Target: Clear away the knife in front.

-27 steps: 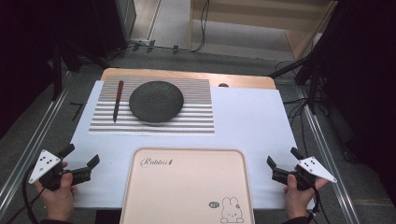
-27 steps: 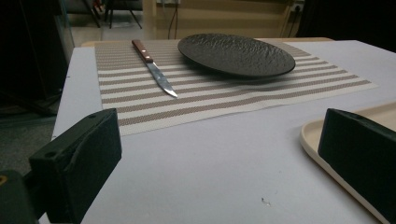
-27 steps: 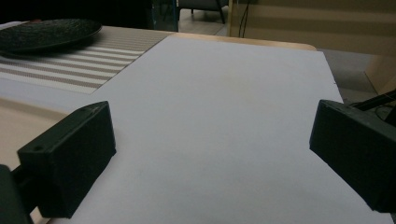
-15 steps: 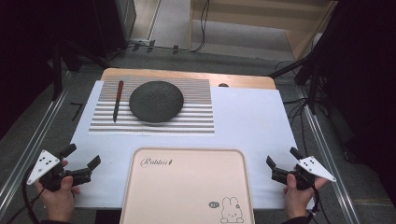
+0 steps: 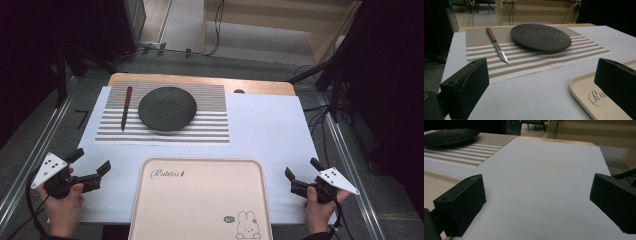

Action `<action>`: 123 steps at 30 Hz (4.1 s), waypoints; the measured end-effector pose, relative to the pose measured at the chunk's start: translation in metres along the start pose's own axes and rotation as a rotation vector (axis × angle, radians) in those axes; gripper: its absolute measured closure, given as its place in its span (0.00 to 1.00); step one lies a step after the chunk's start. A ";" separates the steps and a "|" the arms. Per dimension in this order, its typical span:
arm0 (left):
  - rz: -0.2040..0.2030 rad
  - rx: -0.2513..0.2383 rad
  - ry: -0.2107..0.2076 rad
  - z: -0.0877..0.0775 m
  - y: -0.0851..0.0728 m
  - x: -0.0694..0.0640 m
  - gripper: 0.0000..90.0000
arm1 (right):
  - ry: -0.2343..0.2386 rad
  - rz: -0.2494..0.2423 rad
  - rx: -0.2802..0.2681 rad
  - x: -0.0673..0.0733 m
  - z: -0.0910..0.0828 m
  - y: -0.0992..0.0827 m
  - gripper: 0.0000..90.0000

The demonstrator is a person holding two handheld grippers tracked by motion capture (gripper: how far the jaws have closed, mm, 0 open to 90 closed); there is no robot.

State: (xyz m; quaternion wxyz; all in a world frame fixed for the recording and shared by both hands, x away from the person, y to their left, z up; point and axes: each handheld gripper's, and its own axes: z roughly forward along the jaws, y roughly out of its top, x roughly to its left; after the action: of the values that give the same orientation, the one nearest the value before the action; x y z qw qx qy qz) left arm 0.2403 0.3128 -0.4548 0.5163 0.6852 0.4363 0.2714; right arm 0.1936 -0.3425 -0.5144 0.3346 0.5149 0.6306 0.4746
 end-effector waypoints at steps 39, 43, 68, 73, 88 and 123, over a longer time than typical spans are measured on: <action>0.017 0.067 0.009 0.063 0.077 0.033 0.00 | 0.009 -0.010 0.004 0.001 0.000 0.000 0.00; -0.001 0.085 0.011 0.073 0.079 0.040 0.00 | 0.010 -0.011 0.005 0.001 0.000 0.000 0.00; -0.043 0.209 0.073 0.125 0.094 0.070 0.14 | 0.004 -0.011 0.017 0.002 0.001 -0.001 0.00; -0.035 0.258 0.101 0.137 0.094 0.071 0.17 | 0.004 -0.018 0.020 0.002 0.002 0.000 0.00; -0.021 0.412 0.156 0.183 0.090 0.077 0.45 | -0.006 -0.023 0.029 0.003 0.003 -0.001 0.00; -0.128 0.575 0.216 0.265 0.071 0.100 0.74 | -0.015 -0.034 0.035 0.004 0.004 -0.001 0.00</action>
State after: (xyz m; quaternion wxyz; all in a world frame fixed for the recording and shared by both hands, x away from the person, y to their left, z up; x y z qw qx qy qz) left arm 0.5281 0.2702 -0.4804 0.2683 0.7415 0.5895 0.1751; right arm 0.1957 -0.3375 -0.5163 0.3382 0.5134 0.6451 0.4539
